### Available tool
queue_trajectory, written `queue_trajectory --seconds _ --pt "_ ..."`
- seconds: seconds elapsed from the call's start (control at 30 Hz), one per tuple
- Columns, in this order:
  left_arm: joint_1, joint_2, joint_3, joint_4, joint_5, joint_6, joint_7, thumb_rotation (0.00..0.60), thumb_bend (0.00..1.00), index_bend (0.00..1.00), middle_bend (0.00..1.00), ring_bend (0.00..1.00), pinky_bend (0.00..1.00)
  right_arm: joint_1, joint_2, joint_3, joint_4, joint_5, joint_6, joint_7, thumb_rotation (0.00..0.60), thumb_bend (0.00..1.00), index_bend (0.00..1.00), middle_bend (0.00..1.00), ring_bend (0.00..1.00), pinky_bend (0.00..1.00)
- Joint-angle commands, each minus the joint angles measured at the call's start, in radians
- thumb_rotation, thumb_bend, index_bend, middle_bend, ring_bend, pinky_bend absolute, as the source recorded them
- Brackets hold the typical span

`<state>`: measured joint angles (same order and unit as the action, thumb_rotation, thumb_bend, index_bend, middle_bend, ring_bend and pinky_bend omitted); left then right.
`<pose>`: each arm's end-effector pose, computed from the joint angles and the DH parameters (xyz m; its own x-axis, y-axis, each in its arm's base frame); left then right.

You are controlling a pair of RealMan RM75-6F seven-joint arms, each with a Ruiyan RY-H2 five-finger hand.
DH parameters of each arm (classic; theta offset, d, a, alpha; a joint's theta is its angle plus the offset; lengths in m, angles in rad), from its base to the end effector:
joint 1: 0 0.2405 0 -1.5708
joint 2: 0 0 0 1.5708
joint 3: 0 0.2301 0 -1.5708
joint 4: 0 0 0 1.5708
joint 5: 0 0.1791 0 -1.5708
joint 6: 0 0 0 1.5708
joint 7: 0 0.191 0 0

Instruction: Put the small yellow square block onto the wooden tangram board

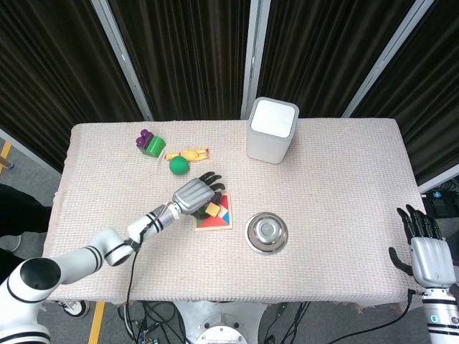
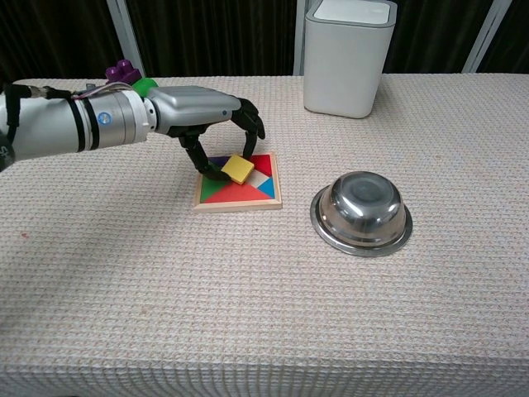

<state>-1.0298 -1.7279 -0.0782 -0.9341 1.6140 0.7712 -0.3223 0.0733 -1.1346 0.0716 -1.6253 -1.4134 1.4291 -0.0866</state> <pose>-0.0595 0.3956 -0.0675 0.5671 0.2915 0.7703 0.6738 -0.7021 -0.2304 -0.2914 -0.2230 0.1701 0.4345 -0.0497 0.8993 -0.8957 0.0806 0.4373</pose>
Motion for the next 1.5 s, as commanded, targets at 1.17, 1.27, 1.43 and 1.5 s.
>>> queue_trajectory --seconds 1.17,1.27,1.43,1.5 --pt "-0.05 -0.066 0.05 0.096 -0.011 0.03 -0.046 0.6 0.18 0.34 0.19 0.0 0.04 0.003 -0.008 0.002 0.014 0.011 -0.011 0.003 0.6 0.27 0.0 0.0 0.0 0.08" --pt "-0.048 -0.063 0.048 0.093 -0.016 0.037 -0.044 0.6 0.18 0.34 0.19 0.0 0.04 0.002 -0.007 0.002 0.015 0.012 -0.011 0.003 0.6 0.27 0.0 0.0 0.0 0.08" --pt "-0.046 -0.052 0.047 0.08 -0.02 0.043 -0.031 0.6 0.18 0.33 0.19 0.0 0.04 0.002 -0.007 0.001 0.016 0.012 -0.012 0.003 0.6 0.27 0.0 0.0 0.0 0.08" --pt "-0.046 -0.051 0.046 0.078 -0.024 0.041 -0.029 0.6 0.18 0.33 0.19 0.0 0.04 0.002 -0.007 0.001 0.014 0.011 -0.012 0.002 0.6 0.27 0.0 0.0 0.0 0.08"
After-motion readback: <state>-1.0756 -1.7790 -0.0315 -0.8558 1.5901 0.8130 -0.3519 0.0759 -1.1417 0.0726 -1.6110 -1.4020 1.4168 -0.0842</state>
